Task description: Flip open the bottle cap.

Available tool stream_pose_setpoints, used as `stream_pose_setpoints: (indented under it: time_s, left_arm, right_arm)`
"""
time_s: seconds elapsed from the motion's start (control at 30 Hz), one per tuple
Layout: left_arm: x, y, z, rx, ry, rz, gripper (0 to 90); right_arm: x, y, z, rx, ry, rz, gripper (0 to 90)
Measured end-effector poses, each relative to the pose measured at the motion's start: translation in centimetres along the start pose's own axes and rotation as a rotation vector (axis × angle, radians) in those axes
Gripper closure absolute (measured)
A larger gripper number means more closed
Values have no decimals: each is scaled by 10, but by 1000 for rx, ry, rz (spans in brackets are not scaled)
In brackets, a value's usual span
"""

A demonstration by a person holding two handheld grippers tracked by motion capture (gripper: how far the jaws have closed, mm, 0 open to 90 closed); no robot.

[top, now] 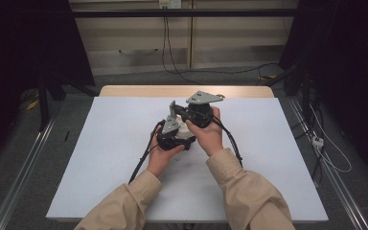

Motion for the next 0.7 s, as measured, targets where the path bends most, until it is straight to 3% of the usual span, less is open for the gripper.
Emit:
stream_pose_setpoints:
  time_s: [0.07, 0.1, 0.13, 0.7]
  left_arm:
    - [0, 1, 0, 12, 1, -1, 185]
    - [0, 0, 0, -1, 0, 0, 185]
    - [0, 1, 0, 15, 1, -2, 185]
    - [0, 1, 0, 15, 2, 0, 185]
  right_arm:
    - [1, -1, 0, 11, -4, 8, 900]
    - [1, -1, 0, 16, -7, 11, 900]
    - [1, -1, 0, 16, -7, 9, 900]
    - [7, -1, -1, 8, 3, 9, 900]
Point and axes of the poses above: each handheld gripper's, and its own axes: x roughly forward along the jaws, z roughly out of its top, y roughly to its left, the point moved 4 cm from there along x, roughly forward along the jaws, and after that the axes turned 2 degrees about z, right-handed, at the moved point
